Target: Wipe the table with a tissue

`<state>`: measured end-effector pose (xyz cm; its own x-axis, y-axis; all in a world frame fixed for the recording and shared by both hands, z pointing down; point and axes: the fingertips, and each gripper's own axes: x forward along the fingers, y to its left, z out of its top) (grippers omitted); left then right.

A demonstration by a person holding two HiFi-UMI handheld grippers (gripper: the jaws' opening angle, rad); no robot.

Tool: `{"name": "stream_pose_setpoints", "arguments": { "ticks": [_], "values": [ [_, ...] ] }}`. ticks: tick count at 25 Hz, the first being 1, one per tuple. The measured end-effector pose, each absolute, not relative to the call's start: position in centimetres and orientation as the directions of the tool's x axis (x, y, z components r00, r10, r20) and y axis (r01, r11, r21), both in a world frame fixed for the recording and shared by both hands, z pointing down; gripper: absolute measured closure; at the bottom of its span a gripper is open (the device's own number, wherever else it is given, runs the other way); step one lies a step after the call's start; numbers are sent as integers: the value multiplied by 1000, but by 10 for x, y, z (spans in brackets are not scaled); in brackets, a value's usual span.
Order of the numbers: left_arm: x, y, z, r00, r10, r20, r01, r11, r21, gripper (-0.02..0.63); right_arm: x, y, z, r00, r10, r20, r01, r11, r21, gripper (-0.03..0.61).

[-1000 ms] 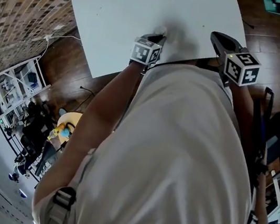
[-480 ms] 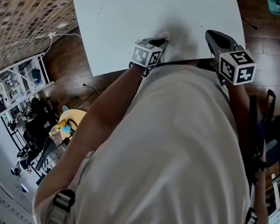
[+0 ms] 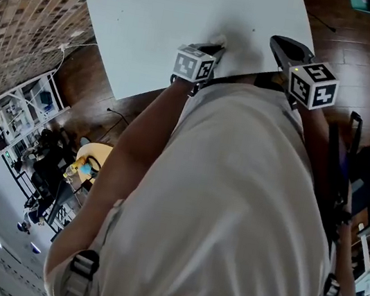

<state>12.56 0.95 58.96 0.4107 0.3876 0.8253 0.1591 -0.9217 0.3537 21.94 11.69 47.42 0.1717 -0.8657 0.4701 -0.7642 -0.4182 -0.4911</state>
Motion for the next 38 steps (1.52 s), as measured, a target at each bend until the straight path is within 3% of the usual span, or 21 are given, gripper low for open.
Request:
{"name": "stream_pose_setpoints", "arguments": {
  "ticks": [5, 8, 17, 23, 33, 38],
  "values": [
    [165, -9, 555, 595, 382, 707, 24, -888, 460, 591, 233, 137, 471, 199, -851, 485, -792, -432, -432, 571],
    [179, -21, 543, 616, 361, 700, 26, -898, 439, 591, 239, 145, 472, 208, -850, 484, -794, -436, -424, 571],
    [192, 19, 566, 499, 389, 774, 103, -914, 392, 591, 245, 178, 476, 253, -834, 490, -754, -488, -440, 571],
    [206, 23, 583, 447, 312, 839, 125, -950, 287, 591, 249, 201, 476, 292, -820, 493, -723, -527, -448, 571],
    [224, 35, 583, 455, 309, 835, 140, -951, 276, 591, 257, 223, 480, 345, -793, 501, -674, -581, -455, 571],
    [225, 61, 586, 414, 331, 848, 241, -938, 249, 591, 259, 226, 482, 355, -790, 501, -663, -590, -461, 571]
  ]
}}
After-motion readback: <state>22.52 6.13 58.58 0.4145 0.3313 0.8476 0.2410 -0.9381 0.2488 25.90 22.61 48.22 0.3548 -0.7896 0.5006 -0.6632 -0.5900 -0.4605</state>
